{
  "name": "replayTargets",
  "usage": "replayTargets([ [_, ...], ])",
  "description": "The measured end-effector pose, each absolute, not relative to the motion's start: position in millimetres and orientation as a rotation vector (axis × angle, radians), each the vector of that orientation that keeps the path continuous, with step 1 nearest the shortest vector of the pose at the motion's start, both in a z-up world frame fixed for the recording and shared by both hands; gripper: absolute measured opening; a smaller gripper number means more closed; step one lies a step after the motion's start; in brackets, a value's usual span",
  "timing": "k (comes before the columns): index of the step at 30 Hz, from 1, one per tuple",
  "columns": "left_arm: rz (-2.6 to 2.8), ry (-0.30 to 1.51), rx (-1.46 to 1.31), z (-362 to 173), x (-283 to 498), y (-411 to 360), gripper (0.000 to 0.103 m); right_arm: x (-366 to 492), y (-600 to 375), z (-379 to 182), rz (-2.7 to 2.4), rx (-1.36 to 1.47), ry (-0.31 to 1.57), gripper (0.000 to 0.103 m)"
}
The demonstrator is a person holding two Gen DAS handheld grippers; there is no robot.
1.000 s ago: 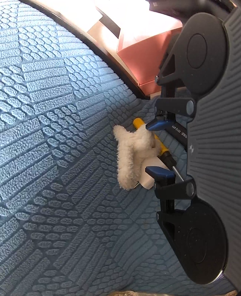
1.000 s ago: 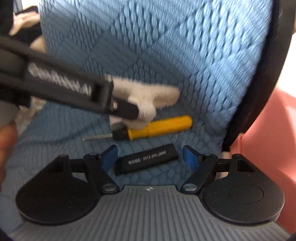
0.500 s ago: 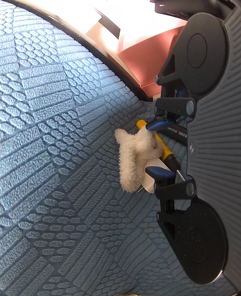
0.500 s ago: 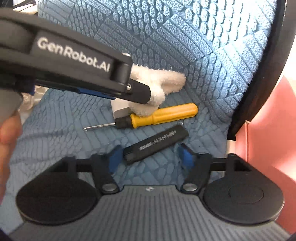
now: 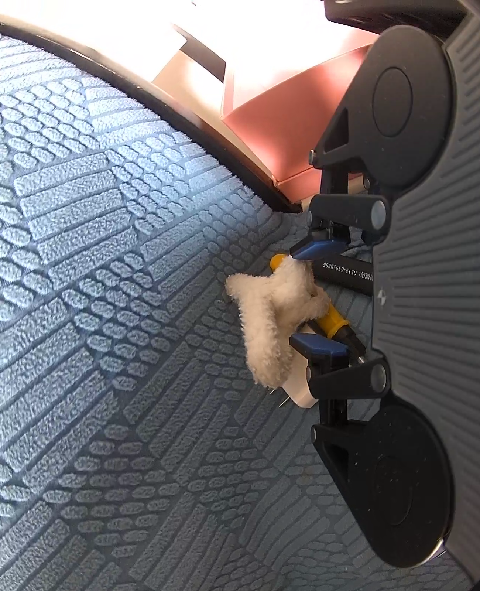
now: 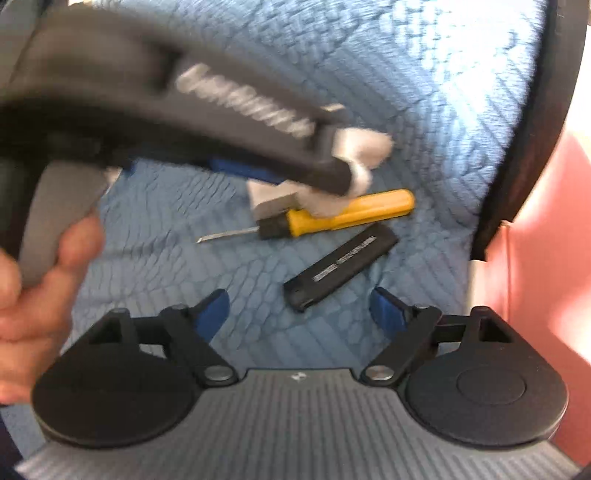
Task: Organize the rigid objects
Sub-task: 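Close the left tool on the plush toy while the right tool closes on the black USB stick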
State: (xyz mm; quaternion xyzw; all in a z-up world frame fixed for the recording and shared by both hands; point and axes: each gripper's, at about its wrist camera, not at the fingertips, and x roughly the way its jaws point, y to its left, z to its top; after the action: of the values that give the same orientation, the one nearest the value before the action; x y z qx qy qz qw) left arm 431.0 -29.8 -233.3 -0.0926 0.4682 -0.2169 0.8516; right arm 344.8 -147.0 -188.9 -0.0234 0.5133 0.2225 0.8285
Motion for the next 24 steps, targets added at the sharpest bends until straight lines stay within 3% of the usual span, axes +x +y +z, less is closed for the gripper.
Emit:
replayTargets([
  [3,-0.459,0.987,-0.195,-236.1,432.3,-33.0,0.050,338.8,-137.2,-191.0,0.469,-0.135,1.059,0.088],
  [7,-0.456,0.984,-0.196,-233.3,431.7,-29.6,0.050,342.0,-146.0,-193.3,0.389,-0.050,1.064,0.084],
  [12,-0.448,0.981,-0.208,-229.2,432.0,-21.3,0.050,345.3,-161.2,-189.2,0.310,-0.004,1.049,0.057],
  [14,-0.446,0.981,-0.216,-227.8,431.3,-17.4,0.049,346.3,-167.1,-187.2,0.283,0.008,1.052,0.036],
  [15,-0.447,0.979,-0.216,-228.0,431.7,-16.6,0.049,347.8,-174.3,-182.6,0.267,0.014,1.056,0.033],
  [19,-0.469,0.969,-0.205,-222.8,429.0,-17.5,0.026,345.0,-184.2,-178.9,0.238,0.064,1.072,0.030],
  [24,-0.462,0.980,-0.214,-220.4,429.7,-16.1,0.017,337.2,-195.0,-173.5,0.215,0.093,1.084,0.028],
])
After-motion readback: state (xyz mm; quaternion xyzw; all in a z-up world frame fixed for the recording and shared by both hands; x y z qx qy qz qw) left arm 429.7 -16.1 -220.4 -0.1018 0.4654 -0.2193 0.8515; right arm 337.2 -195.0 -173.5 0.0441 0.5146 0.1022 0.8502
